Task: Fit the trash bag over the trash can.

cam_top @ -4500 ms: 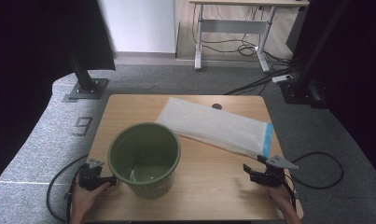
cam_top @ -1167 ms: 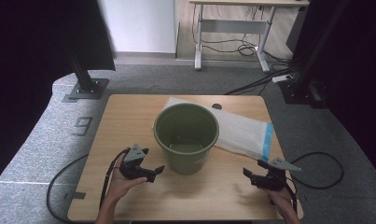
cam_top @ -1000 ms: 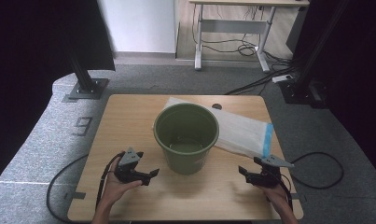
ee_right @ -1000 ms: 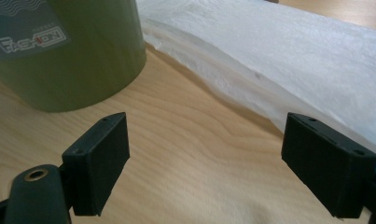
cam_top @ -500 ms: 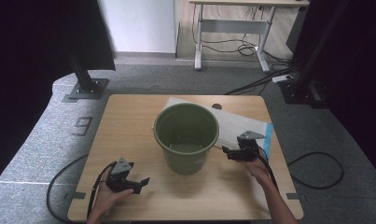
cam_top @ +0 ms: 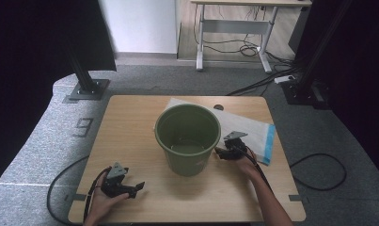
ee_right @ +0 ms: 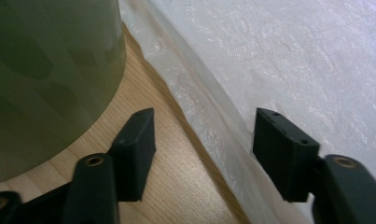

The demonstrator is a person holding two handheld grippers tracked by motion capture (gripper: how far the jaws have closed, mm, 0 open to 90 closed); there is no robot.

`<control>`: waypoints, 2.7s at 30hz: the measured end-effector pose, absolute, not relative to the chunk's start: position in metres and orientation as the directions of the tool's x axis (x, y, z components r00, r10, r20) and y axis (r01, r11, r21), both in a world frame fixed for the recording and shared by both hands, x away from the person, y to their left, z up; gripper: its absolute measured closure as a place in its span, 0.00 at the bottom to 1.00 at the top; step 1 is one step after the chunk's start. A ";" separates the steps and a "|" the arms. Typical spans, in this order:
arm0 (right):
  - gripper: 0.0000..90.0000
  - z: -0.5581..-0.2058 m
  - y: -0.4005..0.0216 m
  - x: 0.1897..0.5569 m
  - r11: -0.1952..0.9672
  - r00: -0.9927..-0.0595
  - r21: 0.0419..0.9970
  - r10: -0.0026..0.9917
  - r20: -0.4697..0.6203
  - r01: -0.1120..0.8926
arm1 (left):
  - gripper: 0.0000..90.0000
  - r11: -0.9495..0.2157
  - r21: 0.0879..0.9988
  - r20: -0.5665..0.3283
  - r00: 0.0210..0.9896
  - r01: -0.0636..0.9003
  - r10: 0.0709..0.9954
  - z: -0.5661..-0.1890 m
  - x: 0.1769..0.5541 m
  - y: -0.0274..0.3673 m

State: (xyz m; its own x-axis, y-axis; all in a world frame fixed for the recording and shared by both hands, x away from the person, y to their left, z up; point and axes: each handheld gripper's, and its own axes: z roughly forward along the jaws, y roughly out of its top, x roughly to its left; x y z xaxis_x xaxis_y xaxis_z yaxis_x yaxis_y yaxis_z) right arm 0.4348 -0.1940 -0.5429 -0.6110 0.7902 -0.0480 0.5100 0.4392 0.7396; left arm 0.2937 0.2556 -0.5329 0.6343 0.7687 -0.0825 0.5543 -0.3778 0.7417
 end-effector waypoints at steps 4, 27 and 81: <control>0.53 -0.545 -0.192 0.437 0.445 -0.600 0.726 0.798 -0.057 0.524 | 0.08 -0.370 0.743 -0.084 0.626 0.558 0.776 -0.533 0.296 0.259; 0.99 -0.543 -0.250 0.356 0.305 -0.524 0.792 0.851 0.023 0.529 | 0.12 -0.323 0.755 -0.100 0.588 0.570 0.803 -0.529 0.296 0.267; 0.98 -0.549 -0.200 0.399 0.300 -0.541 0.776 0.839 0.062 0.555 | 0.15 -0.317 0.746 -0.090 0.560 0.586 0.824 -0.535 0.302 0.259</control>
State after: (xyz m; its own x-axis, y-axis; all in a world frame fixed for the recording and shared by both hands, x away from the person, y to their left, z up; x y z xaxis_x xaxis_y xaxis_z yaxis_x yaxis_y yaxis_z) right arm 0.3995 -0.2000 -0.5486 -0.5407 0.8389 0.0619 0.5545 0.3001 0.7762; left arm 0.3015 0.2587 -0.5350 0.5600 0.8237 -0.0896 0.5857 -0.3171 0.7459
